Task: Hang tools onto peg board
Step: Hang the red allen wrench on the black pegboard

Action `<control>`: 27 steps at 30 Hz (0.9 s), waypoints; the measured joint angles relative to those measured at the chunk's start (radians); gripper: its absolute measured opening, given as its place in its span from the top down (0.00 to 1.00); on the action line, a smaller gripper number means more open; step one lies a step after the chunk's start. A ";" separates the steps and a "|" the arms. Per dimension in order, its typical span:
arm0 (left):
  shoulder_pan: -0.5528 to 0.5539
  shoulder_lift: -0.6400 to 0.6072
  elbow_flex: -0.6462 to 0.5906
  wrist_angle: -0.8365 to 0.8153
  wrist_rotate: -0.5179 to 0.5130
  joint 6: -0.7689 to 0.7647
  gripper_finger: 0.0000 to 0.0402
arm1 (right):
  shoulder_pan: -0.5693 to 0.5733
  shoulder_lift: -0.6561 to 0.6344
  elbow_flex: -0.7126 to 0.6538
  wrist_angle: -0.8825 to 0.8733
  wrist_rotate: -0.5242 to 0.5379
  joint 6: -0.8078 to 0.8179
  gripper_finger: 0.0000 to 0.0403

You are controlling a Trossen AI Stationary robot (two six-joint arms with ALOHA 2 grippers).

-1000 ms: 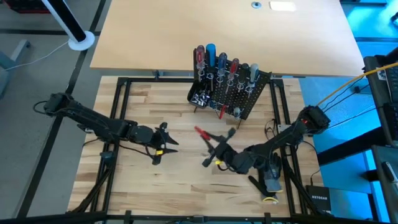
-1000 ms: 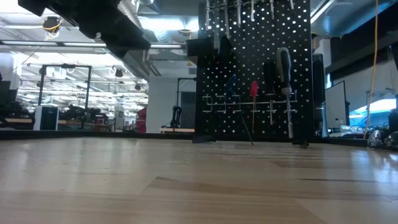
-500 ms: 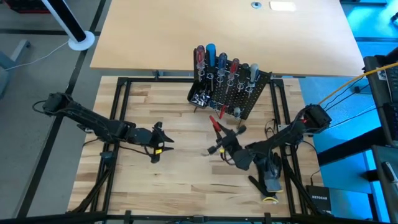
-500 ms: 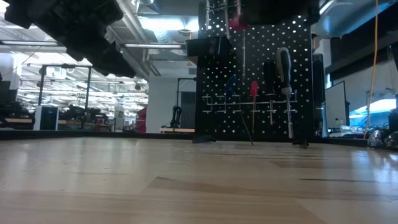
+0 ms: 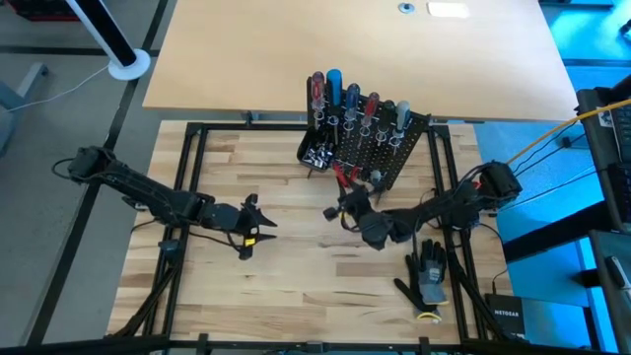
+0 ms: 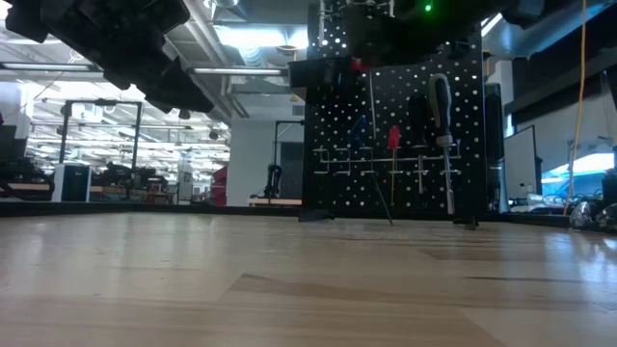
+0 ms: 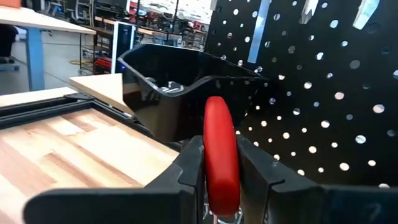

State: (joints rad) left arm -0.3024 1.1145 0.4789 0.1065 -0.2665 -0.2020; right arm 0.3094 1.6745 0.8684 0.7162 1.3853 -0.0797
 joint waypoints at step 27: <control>-0.005 0.000 0.000 0.008 0.000 0.004 0.64 | -0.182 -0.101 -0.093 0.000 -0.186 0.075 0.84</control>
State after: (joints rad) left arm -0.3073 1.1149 0.4793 0.1141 -0.2663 -0.1983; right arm 0.1278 1.5730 0.7750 0.7165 1.1996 -0.0048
